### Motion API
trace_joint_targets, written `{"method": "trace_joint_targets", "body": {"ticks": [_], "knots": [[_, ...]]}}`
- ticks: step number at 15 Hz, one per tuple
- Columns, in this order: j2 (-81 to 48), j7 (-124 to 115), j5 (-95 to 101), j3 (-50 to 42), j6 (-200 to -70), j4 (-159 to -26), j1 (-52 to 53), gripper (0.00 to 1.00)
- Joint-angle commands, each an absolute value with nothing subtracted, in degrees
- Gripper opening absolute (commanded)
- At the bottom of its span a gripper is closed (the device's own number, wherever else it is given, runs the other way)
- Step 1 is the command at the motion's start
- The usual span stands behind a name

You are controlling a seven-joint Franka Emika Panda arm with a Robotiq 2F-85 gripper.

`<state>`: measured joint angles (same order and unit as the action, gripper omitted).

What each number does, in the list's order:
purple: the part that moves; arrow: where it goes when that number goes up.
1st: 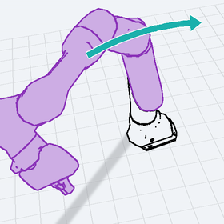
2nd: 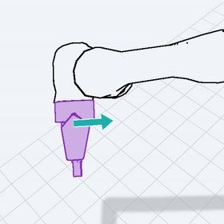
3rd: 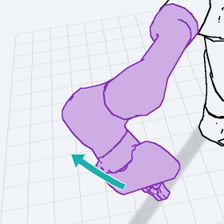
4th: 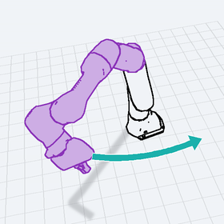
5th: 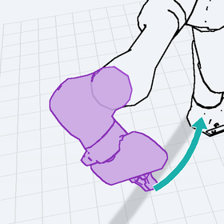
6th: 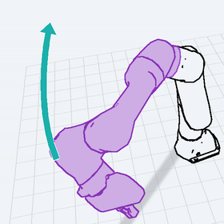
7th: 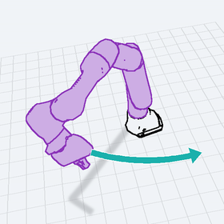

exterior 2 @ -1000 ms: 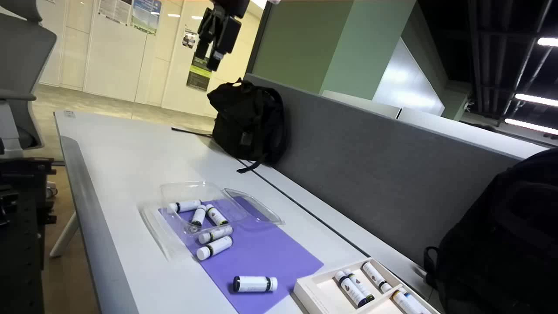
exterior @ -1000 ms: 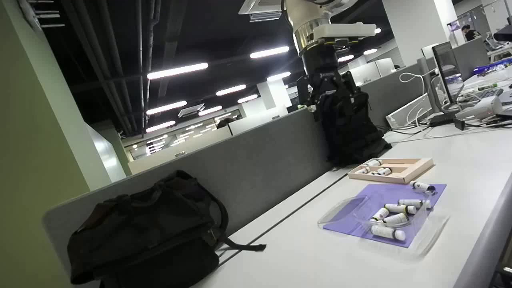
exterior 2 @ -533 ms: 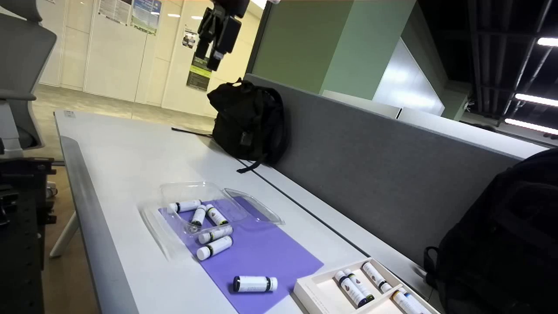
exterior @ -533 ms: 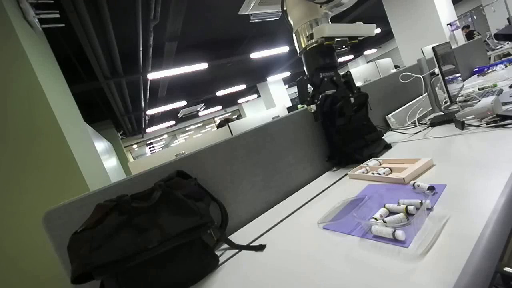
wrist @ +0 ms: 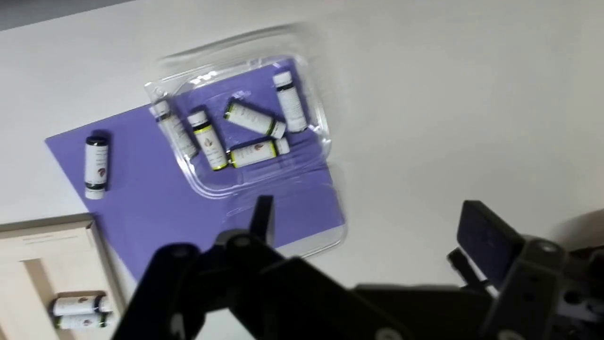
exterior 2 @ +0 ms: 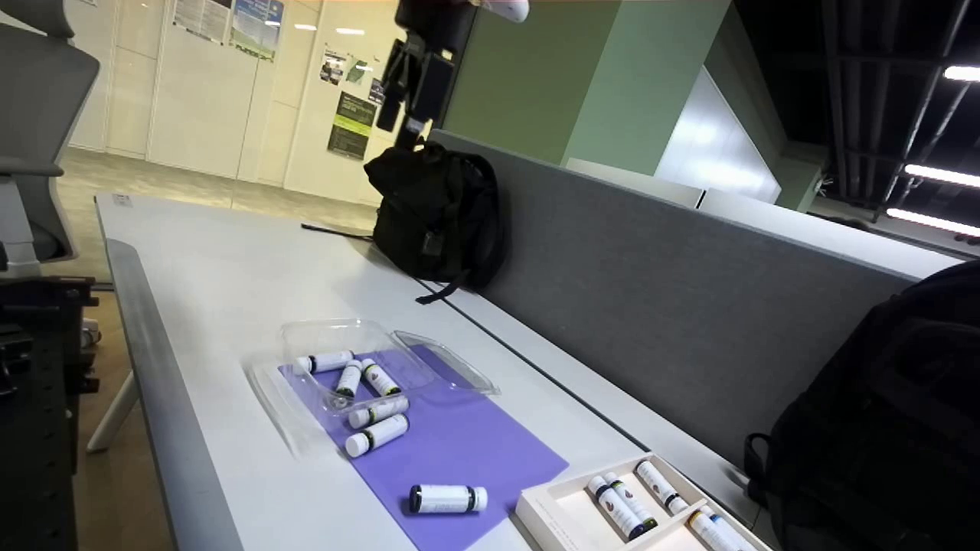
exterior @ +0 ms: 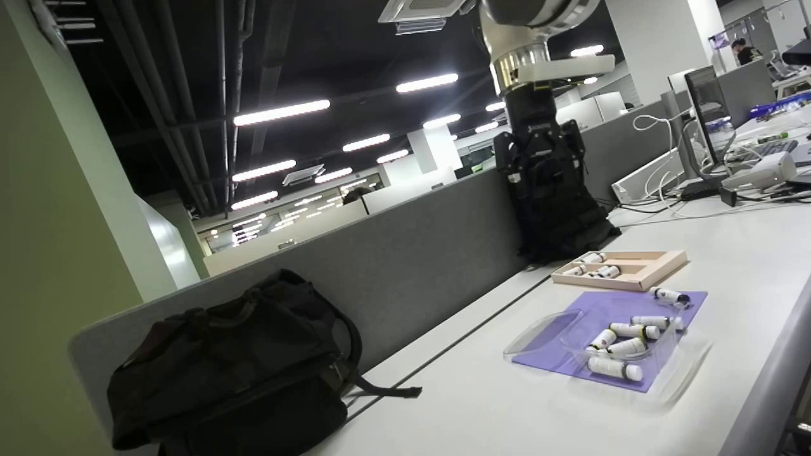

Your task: Put the marker inside the clear box

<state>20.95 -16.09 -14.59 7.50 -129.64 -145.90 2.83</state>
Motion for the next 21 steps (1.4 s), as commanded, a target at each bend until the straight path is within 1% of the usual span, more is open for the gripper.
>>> {"method": "trace_joint_targets", "body": {"ticks": [1,5,6,7,10,15,19,21], "knots": [[20.3,-18.0,-9.3,3.9,-138.2,-151.3,-3.3,1.0],[14.3,-20.0,-1.7,-1.1,-145.7,-154.3,-12.4,1.0],[11.9,-20.4,-0.4,-2.6,-145.5,-154.0,-14.3,1.0],[15.2,-17.2,-2.6,-2.1,-144.0,-154.2,-11.3,1.0],[11.5,-17.3,-1.2,-4.3,-145.5,-154.3,-13.7,1.0],[11.3,-17.9,-1.2,-3.9,-145.5,-154.2,-13.3,1.0],[1.0,-20.5,6.2,-4.9,-151.5,-151.9,-15.4,1.0],[-5.0,-21.9,10.7,-6.4,-156.9,-151.0,-15.4,1.0]]}}
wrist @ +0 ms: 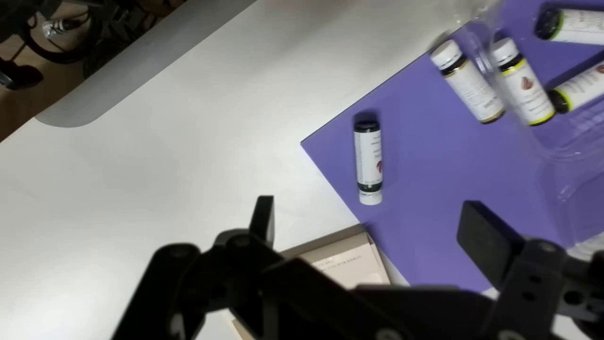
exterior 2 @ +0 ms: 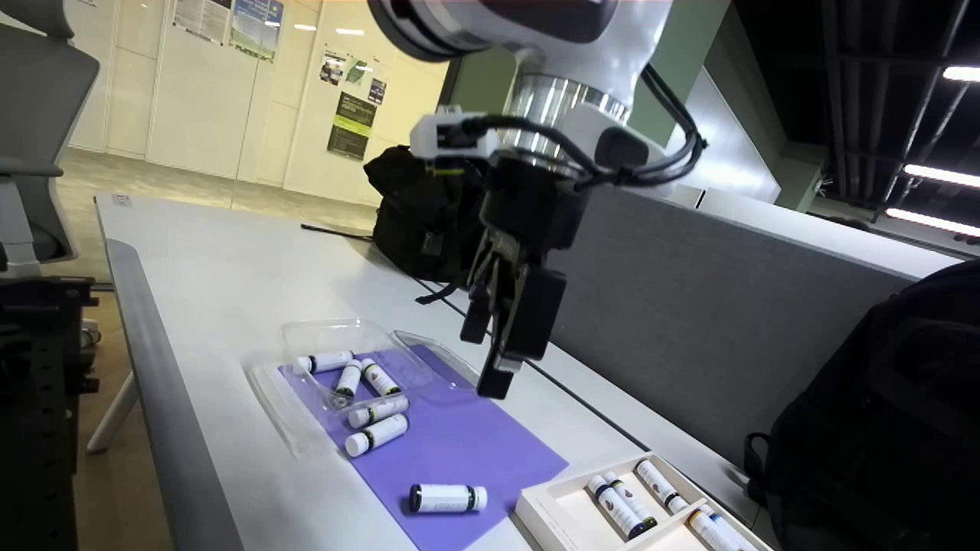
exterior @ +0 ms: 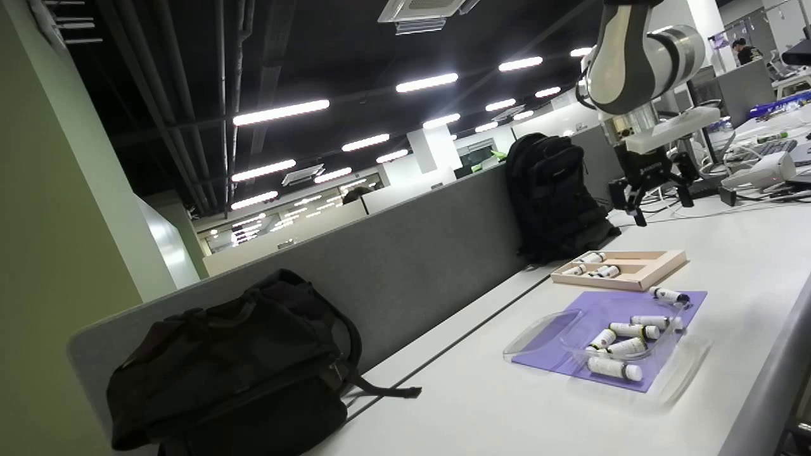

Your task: Put the marker inside the clear box

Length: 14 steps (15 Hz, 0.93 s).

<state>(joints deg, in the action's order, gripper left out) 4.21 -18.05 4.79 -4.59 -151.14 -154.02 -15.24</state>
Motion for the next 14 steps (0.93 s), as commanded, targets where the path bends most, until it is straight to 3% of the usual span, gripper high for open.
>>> {"method": "trace_joint_targets", "body": {"ticks": [1,6,13,14], "knots": [[-8.1,-22.6,13.1,-7.6,-159.5,-150.3,-15.0,1.0],[-22.0,-20.9,13.3,-14.8,-168.1,-145.5,-8.2,1.0],[-31.0,-15.1,2.3,-14.1,-173.4,-142.2,-3.7,1.0],[-31.5,-14.4,1.4,-14.0,-173.6,-142.0,-3.4,0.75]]}}
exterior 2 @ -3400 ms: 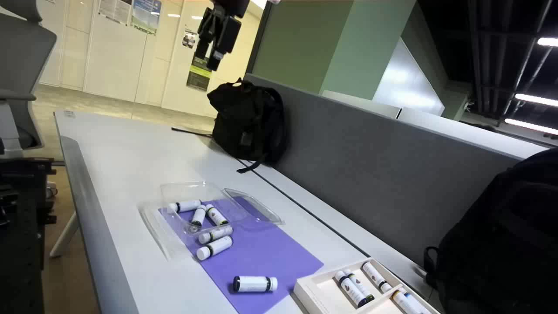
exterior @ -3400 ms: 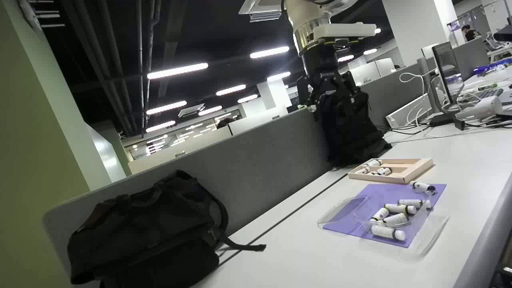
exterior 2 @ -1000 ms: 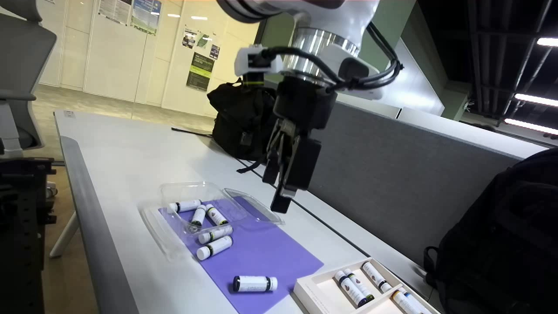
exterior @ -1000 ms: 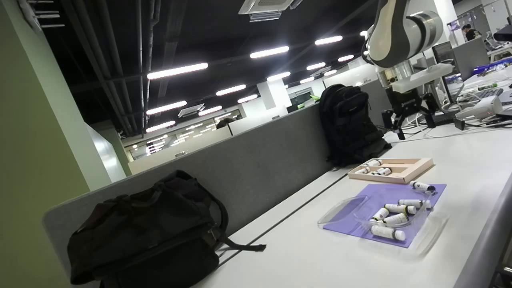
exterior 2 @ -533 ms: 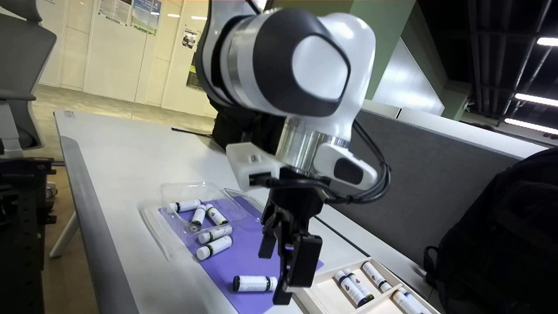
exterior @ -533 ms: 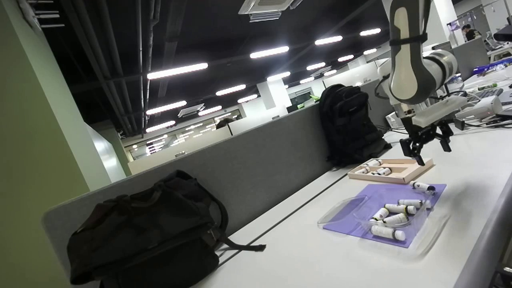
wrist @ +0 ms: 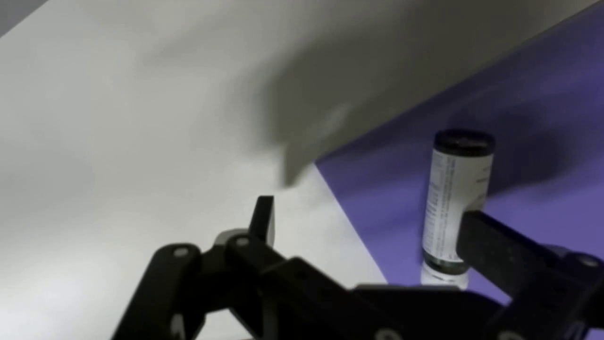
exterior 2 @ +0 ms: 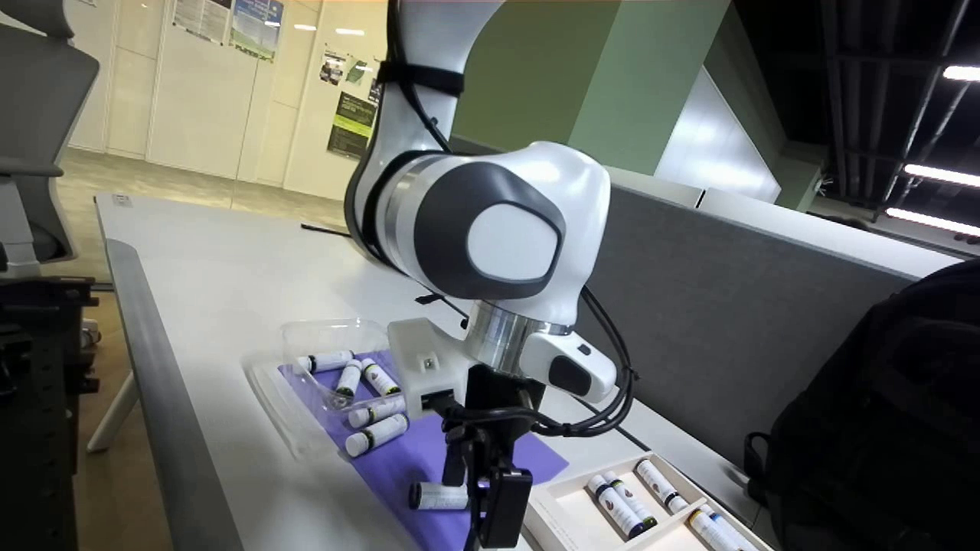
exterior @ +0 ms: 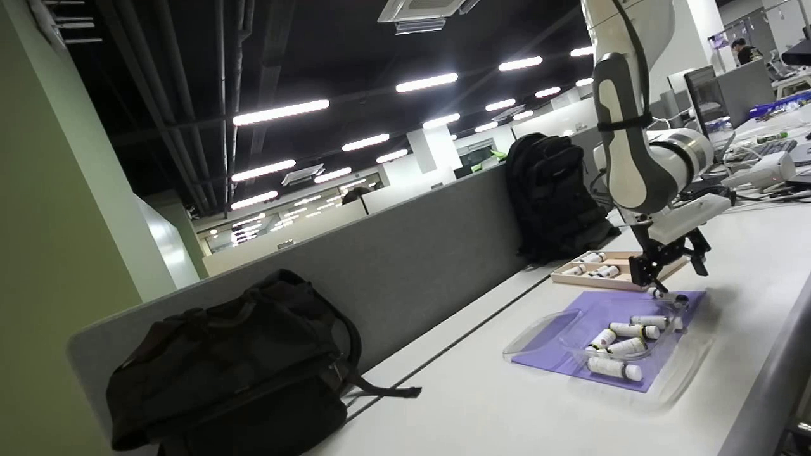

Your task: Put the marker inside the clear box

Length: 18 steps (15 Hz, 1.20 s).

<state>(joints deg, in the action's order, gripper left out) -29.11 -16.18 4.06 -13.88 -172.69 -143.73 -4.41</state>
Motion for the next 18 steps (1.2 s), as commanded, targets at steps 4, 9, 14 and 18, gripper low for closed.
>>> {"method": "trace_joint_targets", "body": {"ticks": [4,9,14,18], "knots": [[-32.3,-12.4,-1.1,-13.6,-174.2,-141.7,-3.1,0.51],[-32.0,-10.9,-3.0,-13.1,-173.3,-141.4,-4.1,0.18],[-31.5,-10.5,-3.9,-13.3,-171.4,-141.2,-5.0,0.0],[-30.1,-11.3,-4.6,-13.6,-165.9,-139.7,-4.7,0.01]]}}
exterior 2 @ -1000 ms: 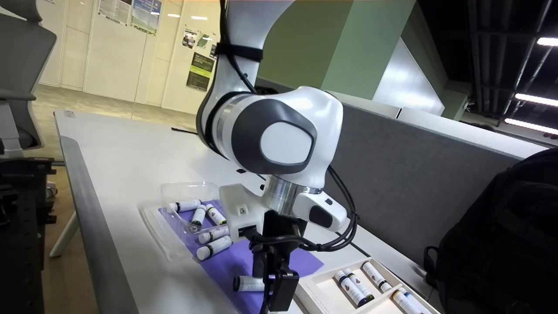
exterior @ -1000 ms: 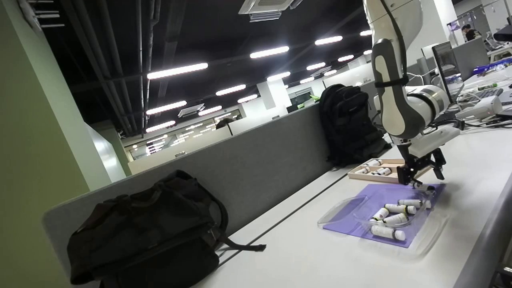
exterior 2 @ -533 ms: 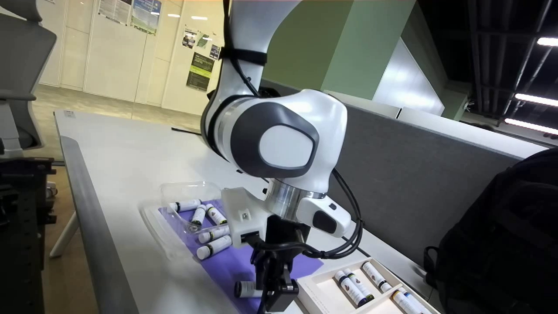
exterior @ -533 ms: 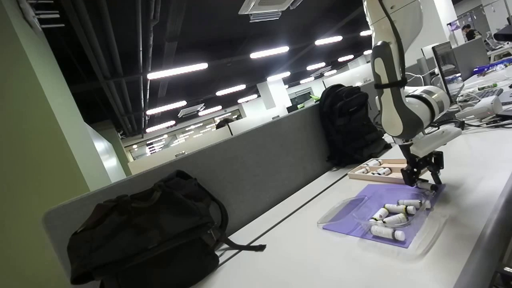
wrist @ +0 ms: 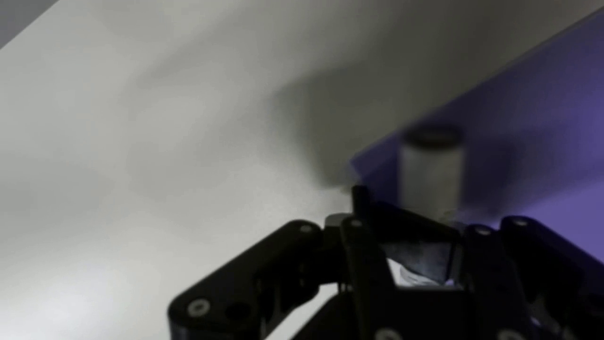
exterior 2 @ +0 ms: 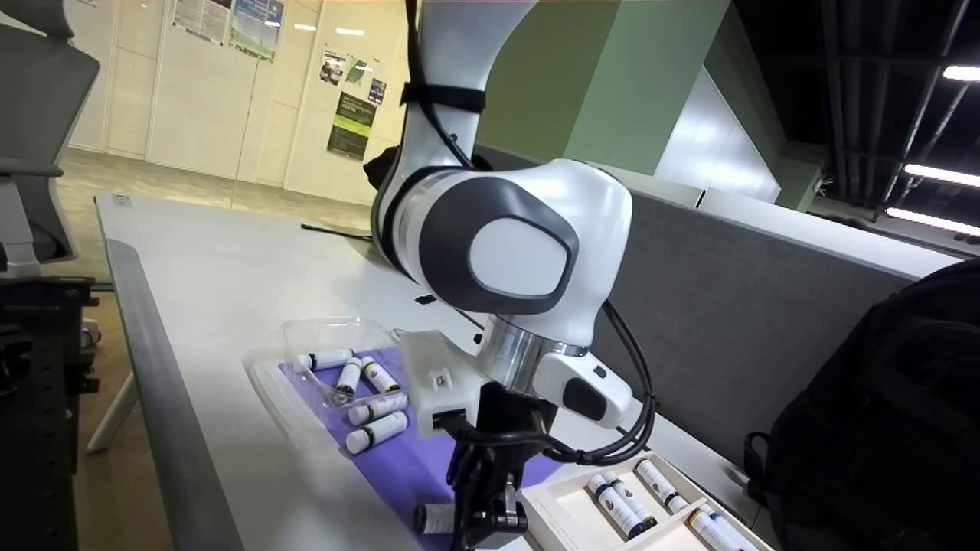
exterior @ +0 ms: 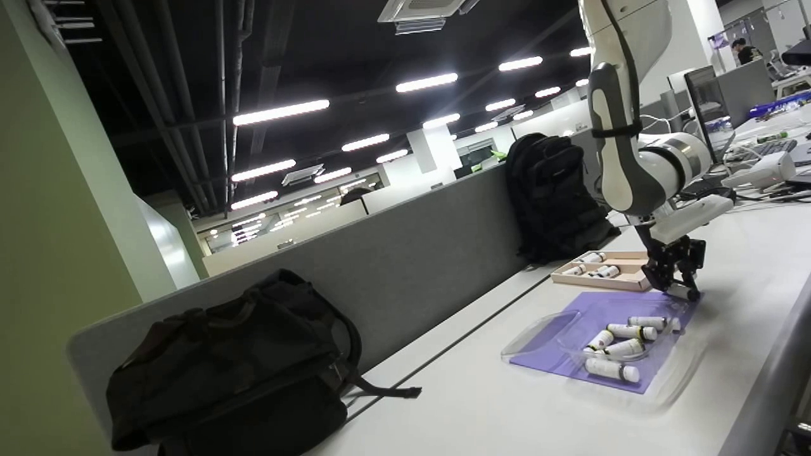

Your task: Put the marker inside the clear box

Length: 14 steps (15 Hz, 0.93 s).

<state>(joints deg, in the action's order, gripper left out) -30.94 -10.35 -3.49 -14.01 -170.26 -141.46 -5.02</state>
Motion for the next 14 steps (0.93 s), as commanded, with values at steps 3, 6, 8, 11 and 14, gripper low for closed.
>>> {"method": "trace_joint_targets", "body": {"ticks": [3,6,8,11,14], "knots": [[-29.5,-13.5,-3.4,-16.0,-159.1,-137.9,-2.4,0.3],[-28.3,-15.1,-2.7,-16.2,-151.1,-135.5,-1.8,0.5],[-27.6,-15.7,-2.4,-15.8,-147.3,-134.4,-2.0,0.64],[-27.1,-15.5,-3.0,-14.4,-143.8,-133.2,-2.9,0.84],[-26.7,-11.5,-7.0,-10.5,-148.9,-134.1,-5.7,0.99]]}}
